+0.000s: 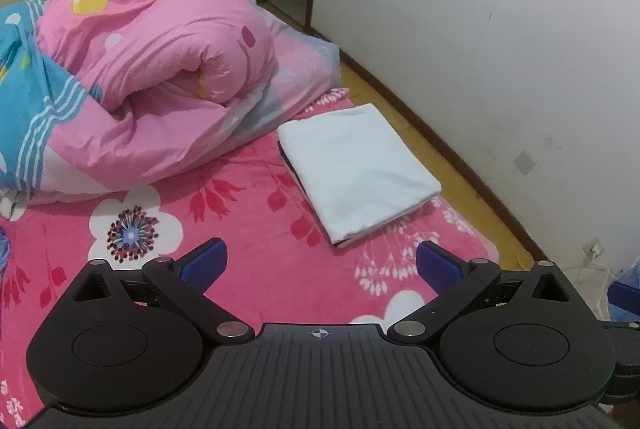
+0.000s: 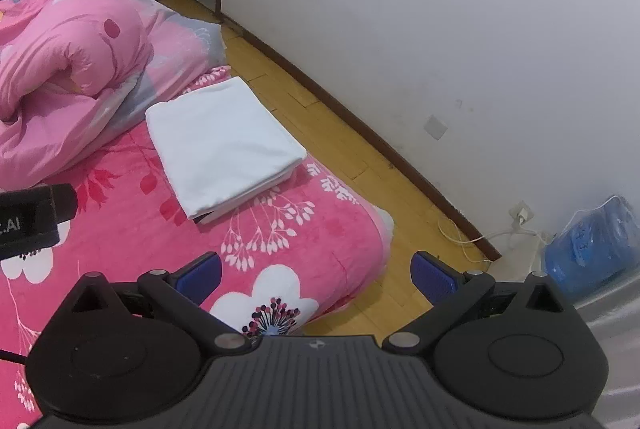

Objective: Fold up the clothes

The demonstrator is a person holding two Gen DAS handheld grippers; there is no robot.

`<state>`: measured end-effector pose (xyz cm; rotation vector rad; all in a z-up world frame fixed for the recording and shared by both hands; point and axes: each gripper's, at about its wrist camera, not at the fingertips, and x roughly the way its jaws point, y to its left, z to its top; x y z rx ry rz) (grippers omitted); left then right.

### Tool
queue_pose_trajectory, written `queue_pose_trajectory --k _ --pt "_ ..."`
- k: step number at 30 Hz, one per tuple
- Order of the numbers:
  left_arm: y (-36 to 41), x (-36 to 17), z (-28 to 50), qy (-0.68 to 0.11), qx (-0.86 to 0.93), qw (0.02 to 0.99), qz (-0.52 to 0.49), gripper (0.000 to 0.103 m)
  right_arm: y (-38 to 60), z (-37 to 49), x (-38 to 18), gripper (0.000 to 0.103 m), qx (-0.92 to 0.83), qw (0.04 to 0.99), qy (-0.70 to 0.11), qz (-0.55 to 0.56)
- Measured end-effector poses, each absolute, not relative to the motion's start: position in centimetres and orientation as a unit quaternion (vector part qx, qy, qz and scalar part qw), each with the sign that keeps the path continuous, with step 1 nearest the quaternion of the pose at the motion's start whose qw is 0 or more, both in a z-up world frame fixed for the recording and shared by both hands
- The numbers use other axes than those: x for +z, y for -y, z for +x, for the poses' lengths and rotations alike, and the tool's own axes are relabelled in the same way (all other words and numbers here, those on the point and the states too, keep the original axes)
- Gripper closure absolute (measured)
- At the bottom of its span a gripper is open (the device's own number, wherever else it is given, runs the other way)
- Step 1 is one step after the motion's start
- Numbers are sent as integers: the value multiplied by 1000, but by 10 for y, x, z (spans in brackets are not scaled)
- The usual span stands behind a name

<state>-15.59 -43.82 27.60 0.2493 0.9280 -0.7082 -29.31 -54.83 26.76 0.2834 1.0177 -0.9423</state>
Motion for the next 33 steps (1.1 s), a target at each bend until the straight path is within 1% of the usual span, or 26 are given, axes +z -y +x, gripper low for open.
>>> queue_pose_trajectory --k 8,21,33 --pt "440 277 -163 -434 -335 826 128 1 548 -295 265 0 -429 760 -469 132" --pt "435 273 -165 -453 -323 822 120 1 545 -300 261 0 -423 756 -481 132" --pt "436 275 -168 -448 -328 821 131 1 546 -299 259 0 -424 755 -482 133"
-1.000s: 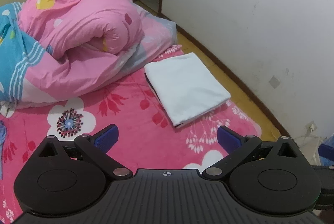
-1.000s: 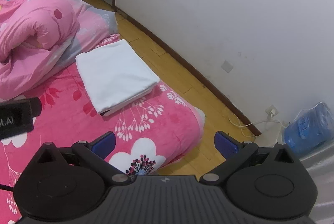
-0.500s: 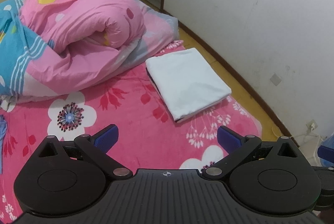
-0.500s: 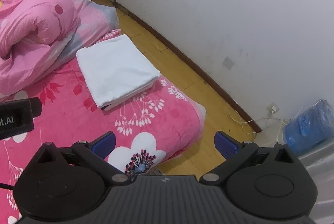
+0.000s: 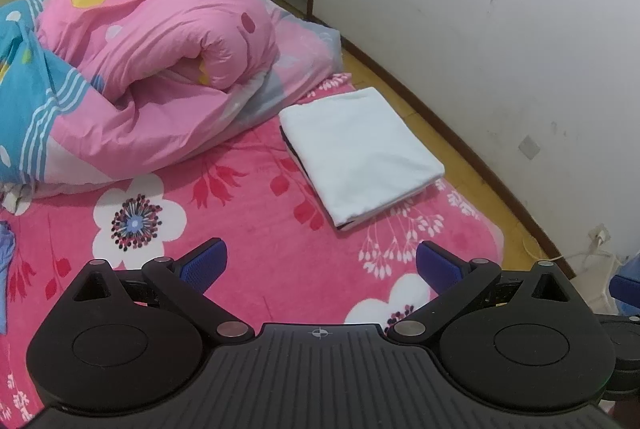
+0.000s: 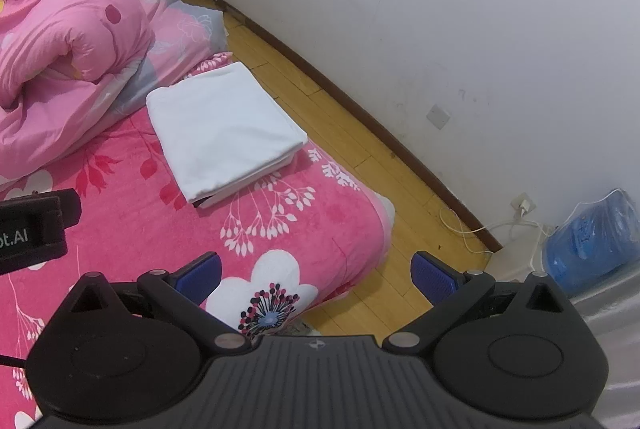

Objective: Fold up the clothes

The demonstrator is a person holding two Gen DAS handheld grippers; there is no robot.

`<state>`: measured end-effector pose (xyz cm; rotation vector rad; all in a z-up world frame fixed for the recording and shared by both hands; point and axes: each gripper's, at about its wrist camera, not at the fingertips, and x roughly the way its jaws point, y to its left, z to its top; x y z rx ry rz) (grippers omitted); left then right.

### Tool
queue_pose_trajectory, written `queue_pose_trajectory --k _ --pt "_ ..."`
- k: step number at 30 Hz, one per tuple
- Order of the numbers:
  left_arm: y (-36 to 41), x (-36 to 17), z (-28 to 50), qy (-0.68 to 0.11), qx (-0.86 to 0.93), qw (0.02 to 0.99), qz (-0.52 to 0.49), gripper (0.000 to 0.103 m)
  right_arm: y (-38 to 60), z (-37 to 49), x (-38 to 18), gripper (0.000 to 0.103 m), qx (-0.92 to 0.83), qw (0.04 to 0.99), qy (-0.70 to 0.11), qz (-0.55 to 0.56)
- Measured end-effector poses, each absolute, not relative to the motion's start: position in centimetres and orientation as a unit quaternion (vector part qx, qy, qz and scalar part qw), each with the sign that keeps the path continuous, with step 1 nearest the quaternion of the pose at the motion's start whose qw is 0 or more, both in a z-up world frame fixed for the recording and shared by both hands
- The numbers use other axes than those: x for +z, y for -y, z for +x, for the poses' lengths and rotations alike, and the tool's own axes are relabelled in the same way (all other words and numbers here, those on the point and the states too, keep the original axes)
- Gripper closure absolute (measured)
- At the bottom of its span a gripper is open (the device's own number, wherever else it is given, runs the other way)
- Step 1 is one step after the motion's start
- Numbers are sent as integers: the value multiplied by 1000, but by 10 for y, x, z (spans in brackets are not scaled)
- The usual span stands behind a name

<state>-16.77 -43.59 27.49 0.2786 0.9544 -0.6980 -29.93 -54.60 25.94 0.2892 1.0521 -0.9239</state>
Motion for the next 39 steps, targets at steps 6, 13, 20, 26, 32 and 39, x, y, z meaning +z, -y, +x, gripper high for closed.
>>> queue_pose_trajectory --k 6,13,20,26,32,39 --pt "438 275 -169 -445 -329 822 137 1 547 -299 258 0 -425 754 -482 135" --pt "440 273 -171 -446 -331 819 143 1 549 -298 258 0 -425 752 -485 136" --pt "442 272 -173 -447 -333 817 149 1 549 -300 256 0 -426 750 -487 137" --pt "443 271 -174 -450 -335 814 153 1 550 -300 255 0 -427 747 -489 140" --pt "444 271 -173 -449 -335 813 156 1 551 -300 254 0 -428 746 -490 143" --pt "446 269 -172 -452 -331 813 158 1 552 -300 252 0 -427 745 -492 145"
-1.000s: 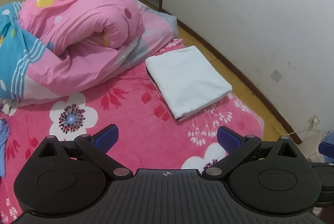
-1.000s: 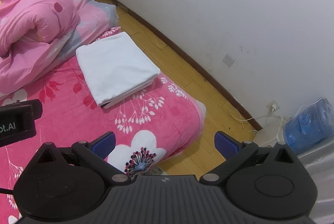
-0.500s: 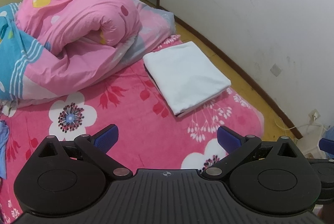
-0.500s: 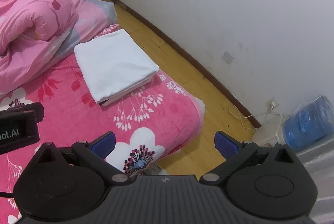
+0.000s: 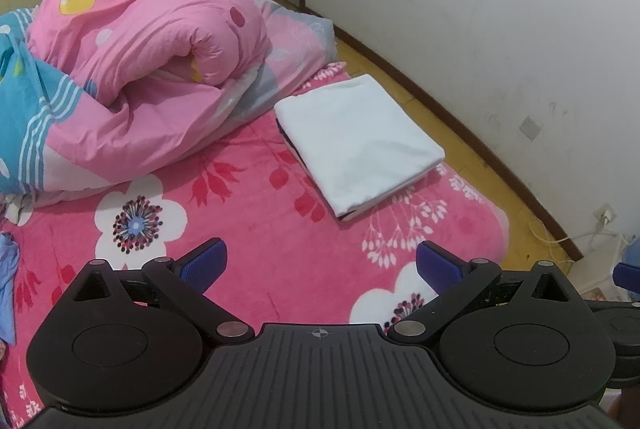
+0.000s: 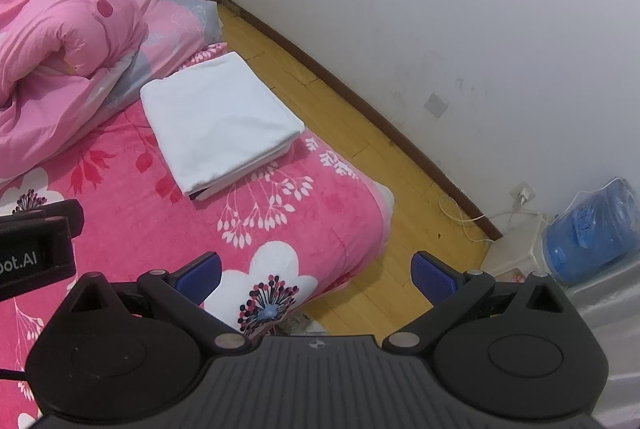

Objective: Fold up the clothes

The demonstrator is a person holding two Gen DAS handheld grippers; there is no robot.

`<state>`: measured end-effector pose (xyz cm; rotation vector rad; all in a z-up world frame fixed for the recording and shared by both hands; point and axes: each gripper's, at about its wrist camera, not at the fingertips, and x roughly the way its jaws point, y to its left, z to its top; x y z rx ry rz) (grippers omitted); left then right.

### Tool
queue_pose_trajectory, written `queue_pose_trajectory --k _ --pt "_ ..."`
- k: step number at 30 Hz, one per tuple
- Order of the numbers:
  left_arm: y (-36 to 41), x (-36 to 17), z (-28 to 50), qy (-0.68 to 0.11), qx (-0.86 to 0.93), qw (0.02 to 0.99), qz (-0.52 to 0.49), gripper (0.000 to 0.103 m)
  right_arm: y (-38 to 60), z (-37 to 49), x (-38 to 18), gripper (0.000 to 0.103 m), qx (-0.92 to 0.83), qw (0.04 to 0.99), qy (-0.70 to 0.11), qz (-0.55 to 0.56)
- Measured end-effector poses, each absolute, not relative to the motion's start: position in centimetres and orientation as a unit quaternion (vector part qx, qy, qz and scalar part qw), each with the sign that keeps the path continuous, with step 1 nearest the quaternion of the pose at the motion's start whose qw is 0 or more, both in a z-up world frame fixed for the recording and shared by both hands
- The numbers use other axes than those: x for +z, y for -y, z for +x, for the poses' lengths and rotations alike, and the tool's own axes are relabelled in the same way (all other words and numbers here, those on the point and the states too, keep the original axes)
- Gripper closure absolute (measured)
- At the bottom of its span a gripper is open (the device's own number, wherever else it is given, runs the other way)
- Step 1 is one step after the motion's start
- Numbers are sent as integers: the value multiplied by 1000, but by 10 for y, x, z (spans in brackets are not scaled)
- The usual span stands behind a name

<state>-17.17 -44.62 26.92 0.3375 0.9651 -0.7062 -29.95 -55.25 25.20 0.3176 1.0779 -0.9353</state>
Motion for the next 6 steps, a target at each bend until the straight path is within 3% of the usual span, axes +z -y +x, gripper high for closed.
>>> queue_pose_trajectory --k 6 --pt "447 269 -170 -453 -331 812 161 1 552 -297 251 0 -426 744 -495 145"
